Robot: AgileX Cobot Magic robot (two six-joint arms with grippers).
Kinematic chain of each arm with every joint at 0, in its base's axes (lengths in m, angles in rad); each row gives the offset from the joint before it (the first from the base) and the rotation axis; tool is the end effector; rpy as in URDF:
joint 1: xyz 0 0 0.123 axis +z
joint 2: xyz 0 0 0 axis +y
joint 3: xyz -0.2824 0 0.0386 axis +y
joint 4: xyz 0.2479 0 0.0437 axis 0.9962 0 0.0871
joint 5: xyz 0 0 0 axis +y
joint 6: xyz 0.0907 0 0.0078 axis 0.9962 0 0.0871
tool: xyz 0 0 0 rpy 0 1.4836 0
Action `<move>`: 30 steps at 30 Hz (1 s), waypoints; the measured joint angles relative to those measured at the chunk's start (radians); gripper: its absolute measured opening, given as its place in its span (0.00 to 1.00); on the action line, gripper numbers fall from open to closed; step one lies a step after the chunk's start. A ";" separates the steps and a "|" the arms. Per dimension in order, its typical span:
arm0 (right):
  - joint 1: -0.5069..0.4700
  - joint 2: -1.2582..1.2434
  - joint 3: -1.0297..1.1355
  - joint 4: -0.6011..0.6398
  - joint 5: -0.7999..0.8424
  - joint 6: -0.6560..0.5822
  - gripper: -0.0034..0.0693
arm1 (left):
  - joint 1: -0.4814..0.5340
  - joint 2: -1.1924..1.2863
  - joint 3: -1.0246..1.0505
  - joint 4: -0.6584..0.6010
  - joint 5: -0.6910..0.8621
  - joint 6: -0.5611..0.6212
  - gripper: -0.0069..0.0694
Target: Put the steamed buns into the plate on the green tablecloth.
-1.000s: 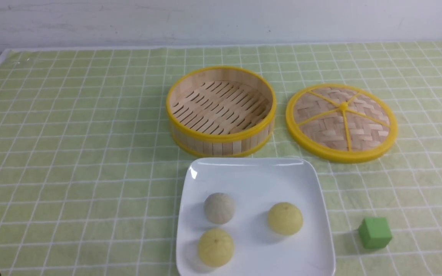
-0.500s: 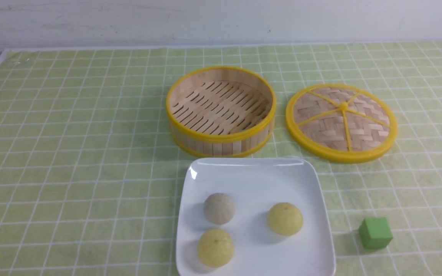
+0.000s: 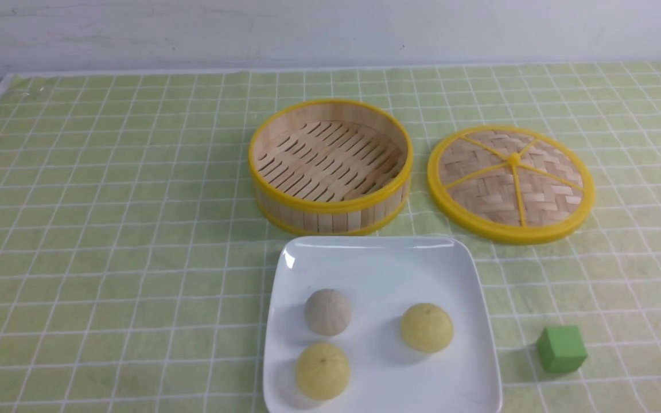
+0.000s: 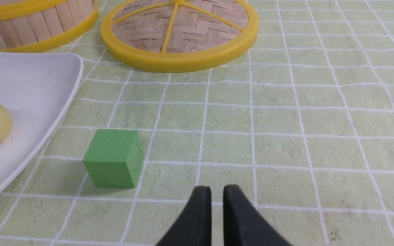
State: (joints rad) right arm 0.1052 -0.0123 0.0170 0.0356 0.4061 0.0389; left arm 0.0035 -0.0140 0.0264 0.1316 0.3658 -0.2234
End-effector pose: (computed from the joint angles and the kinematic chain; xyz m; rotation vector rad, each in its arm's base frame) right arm 0.0511 0.0067 0.1716 -0.0414 1.8959 0.1337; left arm 0.0526 0.0045 0.1723 -0.1291 1.8542 -0.0236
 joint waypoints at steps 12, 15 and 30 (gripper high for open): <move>0.000 0.000 0.000 0.000 0.000 0.000 0.18 | 0.000 0.000 0.000 0.000 0.001 0.000 0.16; 0.000 0.000 0.000 0.000 0.000 0.000 0.19 | 0.000 0.000 0.000 0.000 0.001 0.000 0.17; 0.000 0.000 0.000 0.000 0.000 0.000 0.21 | 0.000 0.000 0.000 0.001 0.001 0.000 0.19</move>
State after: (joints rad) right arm 0.1052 -0.0123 0.0170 0.0356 0.4061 0.0389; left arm 0.0035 -0.0140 0.0264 0.1326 0.3666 -0.2234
